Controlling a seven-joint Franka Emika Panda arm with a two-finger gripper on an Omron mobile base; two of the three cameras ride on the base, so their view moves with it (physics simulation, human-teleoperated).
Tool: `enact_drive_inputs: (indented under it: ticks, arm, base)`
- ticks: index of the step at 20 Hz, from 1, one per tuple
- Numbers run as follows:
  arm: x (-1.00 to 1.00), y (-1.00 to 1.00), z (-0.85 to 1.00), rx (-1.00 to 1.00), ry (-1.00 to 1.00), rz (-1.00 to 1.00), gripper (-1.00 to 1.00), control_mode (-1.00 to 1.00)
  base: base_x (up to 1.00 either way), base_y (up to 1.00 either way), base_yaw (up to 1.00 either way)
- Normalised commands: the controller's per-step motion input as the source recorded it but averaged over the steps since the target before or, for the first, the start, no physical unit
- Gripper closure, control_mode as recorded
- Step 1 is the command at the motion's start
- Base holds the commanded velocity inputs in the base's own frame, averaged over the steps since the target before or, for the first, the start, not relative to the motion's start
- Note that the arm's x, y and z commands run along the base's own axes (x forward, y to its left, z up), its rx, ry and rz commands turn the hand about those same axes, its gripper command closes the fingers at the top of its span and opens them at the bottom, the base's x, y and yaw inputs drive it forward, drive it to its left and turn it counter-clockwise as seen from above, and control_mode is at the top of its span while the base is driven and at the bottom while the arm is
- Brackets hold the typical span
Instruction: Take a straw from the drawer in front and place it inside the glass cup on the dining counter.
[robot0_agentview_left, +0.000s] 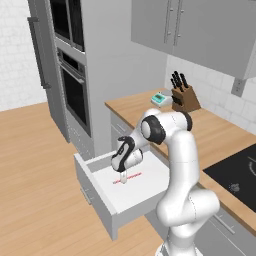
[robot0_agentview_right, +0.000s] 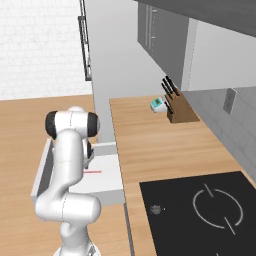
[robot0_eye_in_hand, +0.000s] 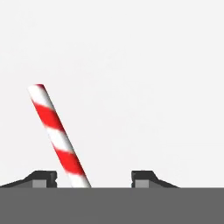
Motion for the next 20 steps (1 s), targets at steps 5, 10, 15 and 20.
enact_drive_inputs:
  ticks: [5,10,15,20]
  arm:
    - [0.14,0.00,-0.50,0.00,0.00,0.09,-1.00,-1.00]
    - [-0.12,0.00,-0.55,0.00,0.00,0.07,1.00,-1.00]
    - [-0.22,0.00,-0.33,0.01,-0.01,0.01,1.00,-1.00]
    - [-0.29,0.00,0.18,0.05,-0.02,0.00,1.00,-1.00]
  base:
    - [0.00,0.00,0.00]
    - [0.00,0.00,0.00]
    - [0.00,0.00,0.00]
    - [0.00,0.00,0.00]
